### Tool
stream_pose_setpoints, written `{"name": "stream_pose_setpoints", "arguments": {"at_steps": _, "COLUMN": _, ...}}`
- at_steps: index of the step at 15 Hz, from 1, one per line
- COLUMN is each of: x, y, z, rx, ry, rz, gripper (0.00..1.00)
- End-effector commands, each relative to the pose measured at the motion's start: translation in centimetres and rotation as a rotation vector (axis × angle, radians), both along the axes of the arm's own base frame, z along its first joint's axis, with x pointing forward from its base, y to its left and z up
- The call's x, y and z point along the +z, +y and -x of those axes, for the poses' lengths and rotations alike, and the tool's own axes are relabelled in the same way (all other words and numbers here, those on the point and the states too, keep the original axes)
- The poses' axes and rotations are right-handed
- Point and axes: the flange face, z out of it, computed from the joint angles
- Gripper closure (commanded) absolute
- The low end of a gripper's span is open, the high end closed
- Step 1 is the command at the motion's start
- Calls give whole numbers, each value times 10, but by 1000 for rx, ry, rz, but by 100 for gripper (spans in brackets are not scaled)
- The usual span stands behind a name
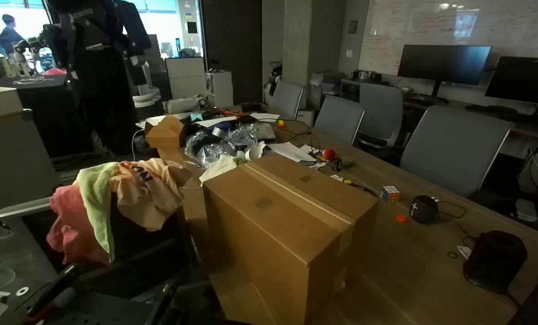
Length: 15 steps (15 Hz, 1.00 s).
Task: Put the towels on the table
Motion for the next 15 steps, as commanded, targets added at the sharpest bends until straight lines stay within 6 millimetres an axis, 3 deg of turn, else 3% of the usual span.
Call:
{"name": "stream_pose_setpoints", "arguments": {"at_steps": 1, "x": 2, "y": 0, "z": 0, "rx": 0, "ry": -3, "rz": 0, "gripper": 0}}
{"name": "stream_pose_setpoints", "arguments": {"at_steps": 10, "x": 6, "y": 3, "z": -1, "rx": 9, "ry": -4, "rz": 8, "gripper": 0}}
{"name": "stream_pose_setpoints", "arguments": {"at_steps": 12, "x": 2, "y": 15, "z": -7, "rx": 17, "ry": 10, "rz": 39, "gripper": 0}}
{"name": "stream_pose_setpoints", "arguments": {"at_steps": 15, "x": -13, "y": 49, "z": -19, "rx": 58, "ry": 53, "rz": 106, "gripper": 0}}
